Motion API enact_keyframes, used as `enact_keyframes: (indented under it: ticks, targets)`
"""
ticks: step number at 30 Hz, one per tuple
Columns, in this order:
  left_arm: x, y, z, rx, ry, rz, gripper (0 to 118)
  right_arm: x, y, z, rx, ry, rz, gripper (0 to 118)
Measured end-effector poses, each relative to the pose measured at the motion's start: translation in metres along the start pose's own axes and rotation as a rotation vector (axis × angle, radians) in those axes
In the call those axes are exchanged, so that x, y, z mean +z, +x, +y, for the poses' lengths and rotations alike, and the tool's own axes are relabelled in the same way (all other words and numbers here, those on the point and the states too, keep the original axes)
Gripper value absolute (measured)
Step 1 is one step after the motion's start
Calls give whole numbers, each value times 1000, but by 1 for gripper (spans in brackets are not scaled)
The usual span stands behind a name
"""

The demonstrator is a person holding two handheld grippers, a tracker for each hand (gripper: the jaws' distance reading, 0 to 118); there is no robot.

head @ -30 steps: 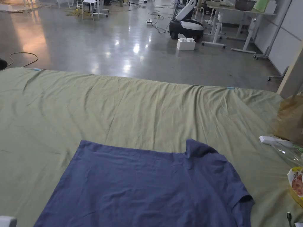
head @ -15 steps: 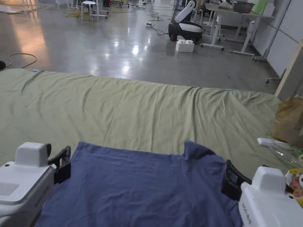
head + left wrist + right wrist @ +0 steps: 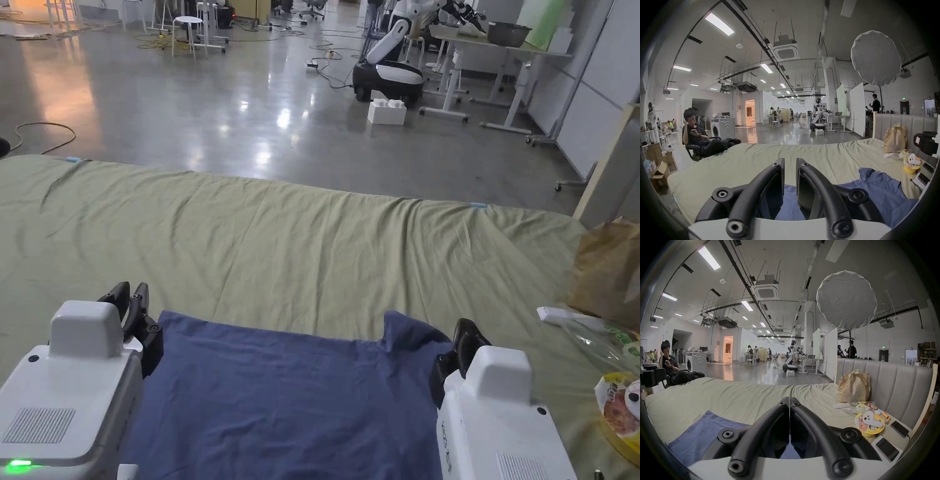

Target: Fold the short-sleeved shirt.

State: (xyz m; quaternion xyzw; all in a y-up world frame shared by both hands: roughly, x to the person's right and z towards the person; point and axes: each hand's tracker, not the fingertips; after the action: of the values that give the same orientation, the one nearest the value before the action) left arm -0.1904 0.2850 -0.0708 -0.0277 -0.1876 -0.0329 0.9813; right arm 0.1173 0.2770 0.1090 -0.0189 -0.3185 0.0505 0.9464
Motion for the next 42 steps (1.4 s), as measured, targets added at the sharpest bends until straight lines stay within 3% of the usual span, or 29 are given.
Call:
enact_keyframes:
  ticks: [14,23,30,35,39,41,42]
  targets:
    - [1,-3,-8,-7,-14,-39,3,5,8,-3,-29,18,-3,0]
    - [-1,-9,-13,-7,-66,-37,3,4,8,-7,-29,-17,11,0]
    - [5,-55,-32,-20,-374,-160,3,1,10,-15,-17,-79,49,0]
    - [13,-107,-67,53,-714,-170,3,0,11,-28,-10,-132,65,0]
    - [19,-135,-97,89,-847,-131,3,-1,8,-36,-4,-164,76,0]
    - [20,-142,-107,111,-893,-105,8,-2,6,-38,-2,-178,82,0]
    - [19,-145,-113,132,-920,-113,17,-2,5,-39,-1,-182,84,0]
